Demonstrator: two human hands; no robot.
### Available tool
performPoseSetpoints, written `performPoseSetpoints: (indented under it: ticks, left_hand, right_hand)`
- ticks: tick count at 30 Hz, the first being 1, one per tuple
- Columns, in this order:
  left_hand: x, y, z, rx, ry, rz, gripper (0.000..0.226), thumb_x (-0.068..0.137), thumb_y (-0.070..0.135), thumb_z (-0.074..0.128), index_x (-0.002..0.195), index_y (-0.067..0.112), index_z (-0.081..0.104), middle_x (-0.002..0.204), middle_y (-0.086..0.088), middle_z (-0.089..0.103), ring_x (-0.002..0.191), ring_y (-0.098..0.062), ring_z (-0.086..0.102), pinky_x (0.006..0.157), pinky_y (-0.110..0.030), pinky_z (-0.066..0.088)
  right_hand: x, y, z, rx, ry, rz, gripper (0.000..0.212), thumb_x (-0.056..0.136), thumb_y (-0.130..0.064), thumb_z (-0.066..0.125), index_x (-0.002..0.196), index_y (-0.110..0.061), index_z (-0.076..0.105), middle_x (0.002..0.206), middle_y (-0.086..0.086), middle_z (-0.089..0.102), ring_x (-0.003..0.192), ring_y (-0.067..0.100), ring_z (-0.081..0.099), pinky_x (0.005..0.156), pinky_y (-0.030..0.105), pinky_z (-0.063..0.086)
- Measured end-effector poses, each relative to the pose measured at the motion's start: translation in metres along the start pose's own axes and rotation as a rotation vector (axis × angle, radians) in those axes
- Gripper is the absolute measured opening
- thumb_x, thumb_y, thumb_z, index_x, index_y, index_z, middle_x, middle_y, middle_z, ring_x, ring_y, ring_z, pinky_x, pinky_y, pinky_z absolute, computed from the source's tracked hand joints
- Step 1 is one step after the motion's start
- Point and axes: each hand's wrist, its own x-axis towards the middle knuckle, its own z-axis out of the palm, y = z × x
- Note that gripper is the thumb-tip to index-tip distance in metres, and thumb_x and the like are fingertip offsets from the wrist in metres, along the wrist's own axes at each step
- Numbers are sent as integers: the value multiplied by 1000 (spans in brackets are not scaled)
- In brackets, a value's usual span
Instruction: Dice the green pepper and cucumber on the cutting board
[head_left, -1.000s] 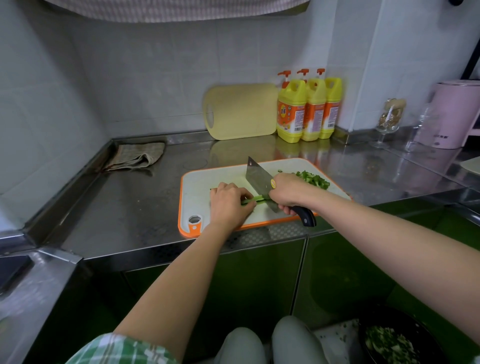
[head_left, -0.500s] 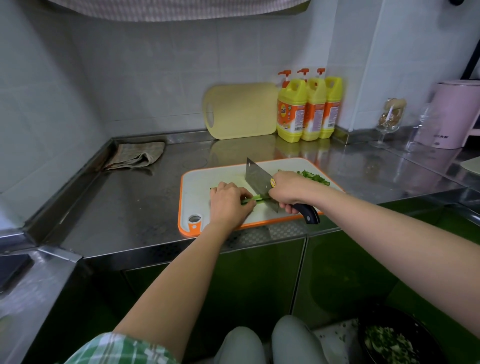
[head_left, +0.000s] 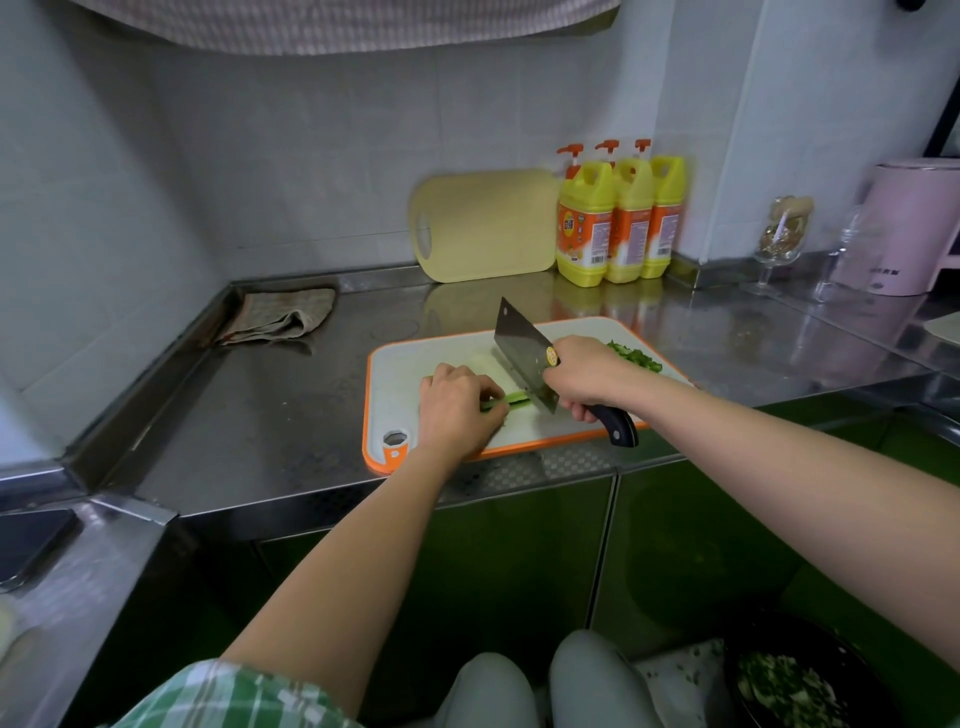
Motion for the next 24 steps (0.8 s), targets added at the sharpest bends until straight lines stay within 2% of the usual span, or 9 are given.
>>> performPoseSetpoints:
  ticks: [1, 4, 7, 13, 16, 21, 24]
  left_hand:
    - [0, 0, 0, 4, 0, 1, 24, 89, 41, 61, 106, 27, 71, 101, 1, 65, 104, -21, 46, 82, -34, 33]
    - [-1, 1, -1, 1, 2, -4, 22, 90, 41, 61, 105, 28, 72, 100, 2, 65, 103, -21, 46, 80, -33, 31]
    - [-2, 0, 0, -19, 4, -20, 22, 90, 41, 62, 105, 28, 72, 100, 2, 66, 102, -21, 46, 80, -33, 31]
    - [-1, -2, 2, -33, 0, -41, 24, 90, 43, 62, 107, 30, 72, 102, 2, 66, 103, -21, 46, 83, -35, 34]
    - [-1, -3, 3, -36, 9, -41, 24, 90, 43, 62, 107, 30, 72, 101, 2, 66, 102, -21, 46, 84, -34, 33]
    - [0, -3, 4, -30, 18, -43, 22, 90, 44, 62, 105, 31, 72, 100, 2, 66, 102, -21, 46, 81, -33, 31]
    - [-1, -3, 5, -29, 24, -43, 22, 90, 44, 62, 104, 32, 73, 99, 3, 67, 101, -21, 46, 79, -32, 30]
  right_hand:
    - [-2, -1, -1, -19, -28, 6, 25, 93, -5, 37, 100, 5, 58, 78, 21, 69, 55, 27, 60, 42, 24, 46]
    - [-6, -4, 0, -74, -75, 22, 25, 94, -5, 38, 84, 4, 59, 62, 14, 61, 44, 21, 55, 37, 21, 43]
    - [-4, -5, 6, -84, -66, 32, 25, 92, -3, 39, 76, 3, 57, 60, 13, 59, 43, 20, 54, 37, 21, 42]
    - [6, -1, 19, 11, 39, -9, 17, 93, -1, 40, 101, 1, 54, 69, 17, 64, 44, 22, 58, 39, 24, 46]
    - [5, 2, 13, 56, 64, -28, 14, 95, -4, 36, 98, -3, 50, 67, 15, 61, 44, 21, 57, 37, 23, 43]
    - [1, -4, 1, -5, -44, -5, 25, 92, -4, 36, 96, 6, 59, 74, 20, 66, 53, 27, 59, 40, 23, 44]
    - [-1, -6, 4, -44, -88, 13, 24, 95, -6, 37, 88, 4, 58, 64, 14, 61, 45, 20, 55, 38, 21, 43]
